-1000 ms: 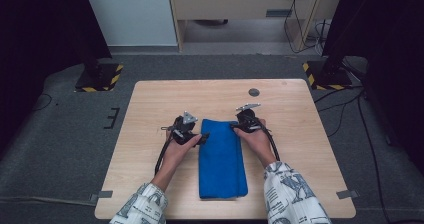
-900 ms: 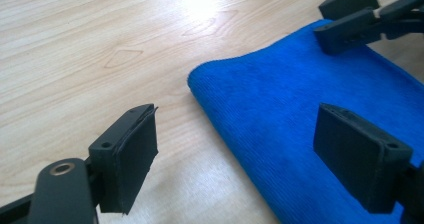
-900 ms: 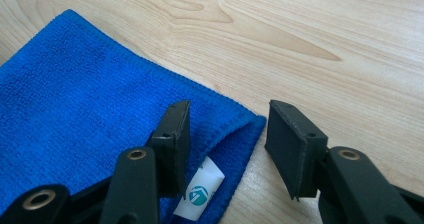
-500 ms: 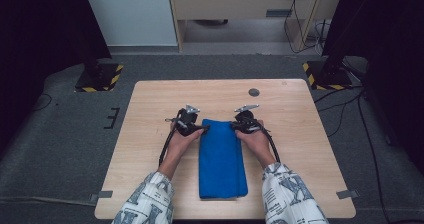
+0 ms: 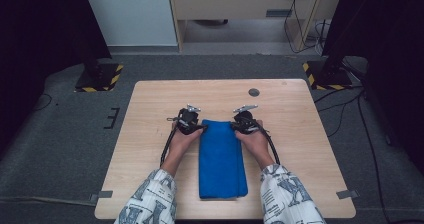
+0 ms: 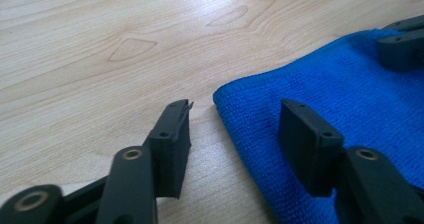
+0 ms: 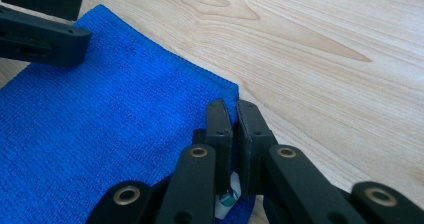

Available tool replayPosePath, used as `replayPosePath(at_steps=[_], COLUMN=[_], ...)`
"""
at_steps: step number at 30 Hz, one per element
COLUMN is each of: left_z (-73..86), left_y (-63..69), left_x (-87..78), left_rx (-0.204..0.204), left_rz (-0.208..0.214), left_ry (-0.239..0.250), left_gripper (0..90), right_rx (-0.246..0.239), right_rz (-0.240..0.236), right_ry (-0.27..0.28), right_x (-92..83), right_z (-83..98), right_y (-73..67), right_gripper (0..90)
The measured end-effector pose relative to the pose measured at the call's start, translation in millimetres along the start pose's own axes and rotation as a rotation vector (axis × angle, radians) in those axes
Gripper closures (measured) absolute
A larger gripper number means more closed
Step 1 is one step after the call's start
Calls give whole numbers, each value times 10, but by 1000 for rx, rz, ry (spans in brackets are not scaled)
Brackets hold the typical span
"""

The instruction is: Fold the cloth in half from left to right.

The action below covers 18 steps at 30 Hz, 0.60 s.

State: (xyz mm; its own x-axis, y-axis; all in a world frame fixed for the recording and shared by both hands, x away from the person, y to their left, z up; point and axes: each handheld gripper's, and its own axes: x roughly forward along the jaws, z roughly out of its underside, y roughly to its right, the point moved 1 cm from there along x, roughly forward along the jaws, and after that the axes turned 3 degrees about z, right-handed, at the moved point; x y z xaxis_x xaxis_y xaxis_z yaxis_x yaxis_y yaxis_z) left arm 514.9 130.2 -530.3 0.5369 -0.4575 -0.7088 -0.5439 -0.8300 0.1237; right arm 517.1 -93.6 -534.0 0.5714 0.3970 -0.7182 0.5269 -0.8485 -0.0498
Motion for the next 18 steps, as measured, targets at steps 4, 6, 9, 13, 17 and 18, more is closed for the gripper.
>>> replayPosePath(at_steps=[4,6,9,13,17,18], left_z=[8,2,-10,-34,-80,-89], left_y=[35,49,67,78,101,103], left_x=[27,30,33,1,-76,-98], left_rx=[16,12,8,-3,9,10], left_rz=[6,15,26,42,52,48], left_ry=[-16,-18,-17,13,50,55], left_gripper=[551,617,713,812,862,863], right_rx=[3,-1,4,2,3,5], right_rz=[-3,-6,-13,-24,-36,-39], right_ry=[7,11,22,42,68,74], right_x=[-14,-25,-50,-95,-172,-195], right_z=[-1,0,-2,-21,-61,-72], right_y=[-1,-10,-20,-30,-42,-43], right_gripper=[862,863,863,864,865,865])
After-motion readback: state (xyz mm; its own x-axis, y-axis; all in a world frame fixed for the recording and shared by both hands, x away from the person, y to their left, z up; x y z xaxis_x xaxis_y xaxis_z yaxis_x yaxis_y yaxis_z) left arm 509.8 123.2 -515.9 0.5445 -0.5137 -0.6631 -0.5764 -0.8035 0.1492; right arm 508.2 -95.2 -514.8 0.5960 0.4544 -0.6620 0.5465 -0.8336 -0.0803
